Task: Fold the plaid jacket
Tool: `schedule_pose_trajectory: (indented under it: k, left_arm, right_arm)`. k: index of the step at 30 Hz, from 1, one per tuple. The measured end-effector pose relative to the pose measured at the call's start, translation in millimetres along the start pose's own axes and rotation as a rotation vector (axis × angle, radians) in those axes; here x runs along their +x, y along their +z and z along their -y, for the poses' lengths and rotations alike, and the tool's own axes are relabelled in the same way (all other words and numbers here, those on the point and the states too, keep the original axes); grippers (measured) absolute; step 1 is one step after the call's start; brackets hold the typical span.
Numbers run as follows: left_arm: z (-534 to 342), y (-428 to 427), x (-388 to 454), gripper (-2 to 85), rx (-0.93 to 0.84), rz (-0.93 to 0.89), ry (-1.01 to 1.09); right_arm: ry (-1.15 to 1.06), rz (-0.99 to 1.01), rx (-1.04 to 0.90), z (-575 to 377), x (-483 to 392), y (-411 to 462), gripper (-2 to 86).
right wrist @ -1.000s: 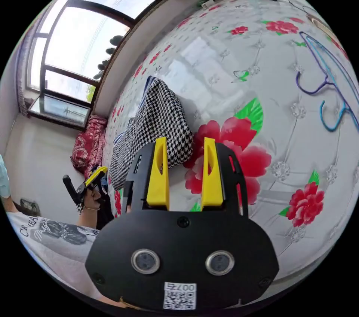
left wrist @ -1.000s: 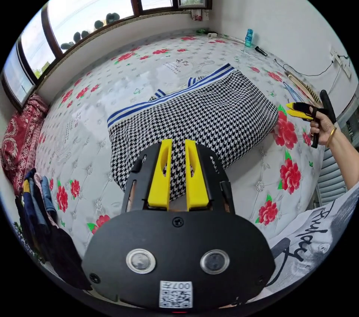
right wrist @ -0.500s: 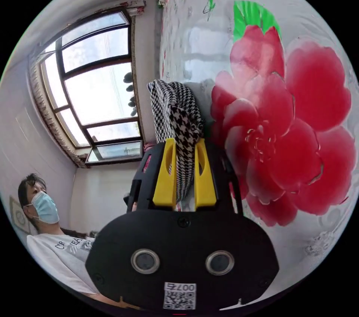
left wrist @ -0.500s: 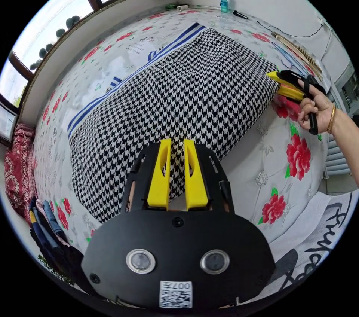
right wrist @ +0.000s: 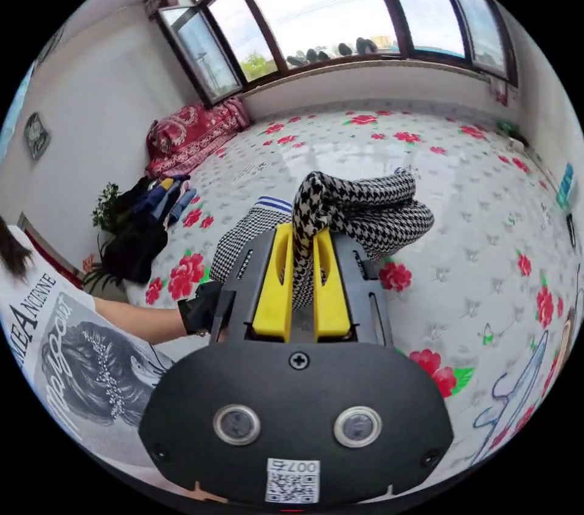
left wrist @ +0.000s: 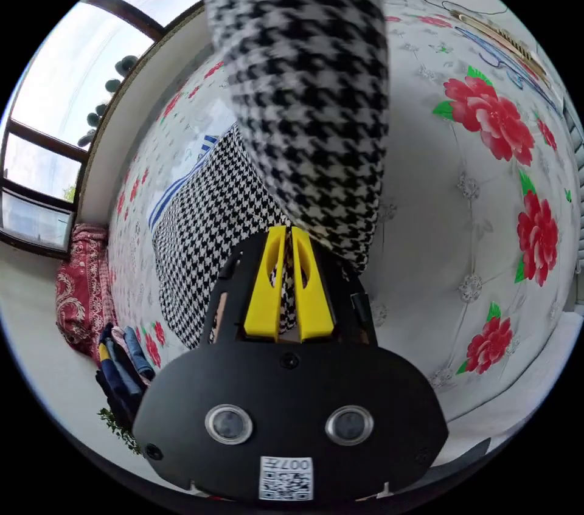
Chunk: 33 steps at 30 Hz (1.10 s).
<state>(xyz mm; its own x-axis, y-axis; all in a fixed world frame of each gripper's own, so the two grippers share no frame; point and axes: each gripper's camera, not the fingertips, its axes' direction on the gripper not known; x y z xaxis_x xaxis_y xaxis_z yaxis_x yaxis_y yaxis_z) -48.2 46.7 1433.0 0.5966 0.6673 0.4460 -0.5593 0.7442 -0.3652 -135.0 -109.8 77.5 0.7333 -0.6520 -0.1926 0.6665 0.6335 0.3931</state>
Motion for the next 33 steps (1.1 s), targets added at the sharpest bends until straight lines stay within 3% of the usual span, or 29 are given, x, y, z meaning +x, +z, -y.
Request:
schedule_pose_trajectory:
  k: [2,6,7,10,12,18,22,24,29,33]
  left_arm:
    - [-6.4,-1.3,15.2,-0.7,0.013,0.132,0.057]
    - [-20.4,2.6,27.1,-0.7,0.024,0.228,0.085]
    - [-24.6,4.1,28.9,-0.7,0.031,0.24,0.085]
    - [-33.9,7.5,23.0,-0.9,0.031,0.25,0.045]
    - [-42.0,6.6,12.7,-0.9,0.034,0.23,0.02]
    - [-90.0,-30.7,-14.1,-1.0,0.082,0.185,0.009]
    - [-146.1,-69.8,-45.8,-1.0,0.097,0.048,-0.064]
    - [-177.8,-84.4,-80.6,-1.0,0.092,-0.021,-0.17]
    - [-277.7,-110.1,-244.7,-0.7,0.069,-0.163,-0.644]
    - [-317.1,-108.0,-348.2,1.1,0.136,-0.314,-0.89]
  right_arm:
    - [-0.333,0.001,-0.125,54.3,-81.1,35.0,3.0]
    - [-0.764,0.069,-0.366,84.5,-189.3,115.7,2.9]
    - [-0.875,0.124,-0.504,84.4,-216.5,156.0,3.0]
    - [-1.028,0.252,-0.884,56.4,-252.4,269.8,3.1]
    - [-1.096,0.226,-1.0,35.8,-256.5,312.3,3.2]
    - [-1.005,0.343,-0.96,60.7,-240.6,314.3,3.5]
    - [-0.98,0.381,-0.882,63.8,-222.0,296.1,2.9]
    - [-0.946,0.395,-0.842,72.2,-216.0,278.7,2.5]
    - [-0.789,0.532,-0.436,92.4,-178.4,194.3,0.2]
    - [-0.768,0.324,-0.589,54.4,-155.8,248.2,0.0]
